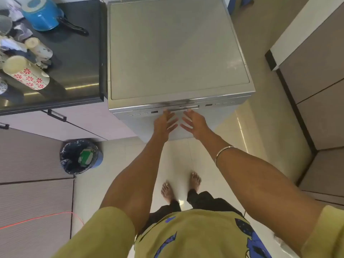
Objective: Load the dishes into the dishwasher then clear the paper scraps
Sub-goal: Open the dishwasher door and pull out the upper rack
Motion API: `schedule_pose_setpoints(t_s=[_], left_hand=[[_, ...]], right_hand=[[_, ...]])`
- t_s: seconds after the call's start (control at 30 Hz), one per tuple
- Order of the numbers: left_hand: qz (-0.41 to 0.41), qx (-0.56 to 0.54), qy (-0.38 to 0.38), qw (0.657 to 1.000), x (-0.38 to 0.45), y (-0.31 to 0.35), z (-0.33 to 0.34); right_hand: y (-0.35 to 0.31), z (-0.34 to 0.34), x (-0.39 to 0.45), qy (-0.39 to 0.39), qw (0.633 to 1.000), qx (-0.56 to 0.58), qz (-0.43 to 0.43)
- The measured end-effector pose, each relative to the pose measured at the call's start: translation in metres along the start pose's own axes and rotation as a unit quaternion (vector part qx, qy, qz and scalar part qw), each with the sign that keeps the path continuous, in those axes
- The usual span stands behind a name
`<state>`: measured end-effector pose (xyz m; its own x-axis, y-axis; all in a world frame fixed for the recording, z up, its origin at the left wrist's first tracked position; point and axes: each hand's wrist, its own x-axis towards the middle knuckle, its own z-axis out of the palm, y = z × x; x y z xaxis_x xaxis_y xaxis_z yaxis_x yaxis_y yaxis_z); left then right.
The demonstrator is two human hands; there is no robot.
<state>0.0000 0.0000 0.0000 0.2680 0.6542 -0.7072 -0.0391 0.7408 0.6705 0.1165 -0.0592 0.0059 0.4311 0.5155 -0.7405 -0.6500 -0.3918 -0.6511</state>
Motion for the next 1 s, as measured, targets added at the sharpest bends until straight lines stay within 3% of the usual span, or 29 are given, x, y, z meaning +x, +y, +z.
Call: schedule_pose_setpoints(t_s=[0.27, 0.4, 0.6, 1.0], left_hand=[[-0.031, -0.21, 0.012, 0.977, 0.023, -0.009, 0.018], [-0.017, -0.255, 0.017, 0.967, 0.031, -0.009, 0.03], [-0.017, -0.245, 0.004, 0.969, 0.032, -0.013, 0.045], [0.017, -0.186, 0.102, 0.977, 0.04, -0.025, 0.066]], right_hand=[[-0.008, 0.0, 0.027, -0.039, 0.98, 0.191, 0.048], [-0.009, -0.002, 0.037, -0.063, 0.975, 0.204, 0.061], [-0.008, -0.005, 0.048, -0.072, 0.976, 0.192, 0.078], [-0.002, -0.006, 0.056, -0.077, 0.981, 0.167, 0.067]])
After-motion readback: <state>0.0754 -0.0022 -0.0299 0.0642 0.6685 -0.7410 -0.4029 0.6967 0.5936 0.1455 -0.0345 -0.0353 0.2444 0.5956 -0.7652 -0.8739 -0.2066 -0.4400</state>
